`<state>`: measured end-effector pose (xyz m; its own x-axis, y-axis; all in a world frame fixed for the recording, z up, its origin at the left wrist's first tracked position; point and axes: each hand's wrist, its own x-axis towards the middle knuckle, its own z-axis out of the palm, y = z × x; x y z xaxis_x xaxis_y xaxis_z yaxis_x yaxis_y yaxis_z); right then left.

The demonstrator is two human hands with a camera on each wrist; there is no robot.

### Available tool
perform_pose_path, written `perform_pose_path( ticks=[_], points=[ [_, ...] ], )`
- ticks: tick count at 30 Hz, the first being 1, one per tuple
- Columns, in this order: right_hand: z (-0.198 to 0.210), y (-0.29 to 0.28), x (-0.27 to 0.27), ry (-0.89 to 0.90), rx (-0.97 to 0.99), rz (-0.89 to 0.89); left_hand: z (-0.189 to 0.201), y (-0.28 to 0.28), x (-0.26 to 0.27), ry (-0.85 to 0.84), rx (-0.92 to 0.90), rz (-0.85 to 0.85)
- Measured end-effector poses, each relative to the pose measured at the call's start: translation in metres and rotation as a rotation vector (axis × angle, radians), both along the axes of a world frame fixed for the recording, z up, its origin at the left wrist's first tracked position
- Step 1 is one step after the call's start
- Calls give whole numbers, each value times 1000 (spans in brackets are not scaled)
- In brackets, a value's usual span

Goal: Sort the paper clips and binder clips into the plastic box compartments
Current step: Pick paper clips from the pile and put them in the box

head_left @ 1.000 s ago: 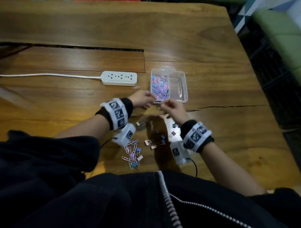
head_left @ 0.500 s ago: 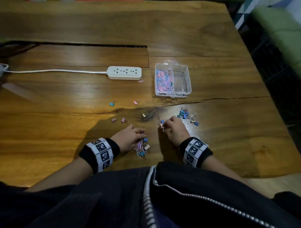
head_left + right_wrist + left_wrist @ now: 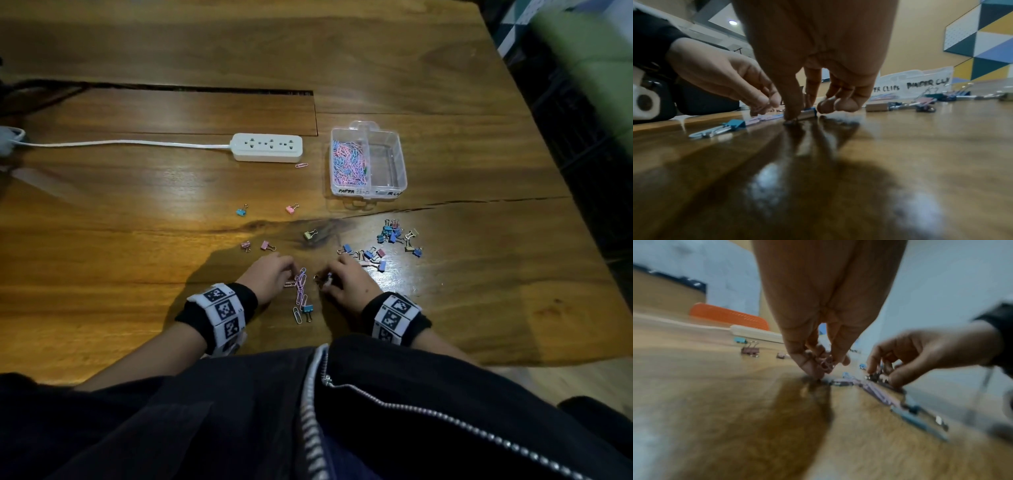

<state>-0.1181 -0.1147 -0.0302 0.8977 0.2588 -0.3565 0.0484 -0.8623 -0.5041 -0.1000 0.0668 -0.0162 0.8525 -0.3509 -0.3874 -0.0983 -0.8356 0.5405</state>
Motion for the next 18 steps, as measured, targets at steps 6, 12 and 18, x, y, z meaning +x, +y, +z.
perform_pose_path(
  ticks=[6,12,18],
  points=[
    [6,8,-10,-214,-22,101,10,3,4,378,-470,490],
    [0,18,-14,-1,-104,180,5,6,1,309,-209,287],
    [8,-5,1,-4,-90,11,-2,2,-18,72,189,-40]
  ],
)
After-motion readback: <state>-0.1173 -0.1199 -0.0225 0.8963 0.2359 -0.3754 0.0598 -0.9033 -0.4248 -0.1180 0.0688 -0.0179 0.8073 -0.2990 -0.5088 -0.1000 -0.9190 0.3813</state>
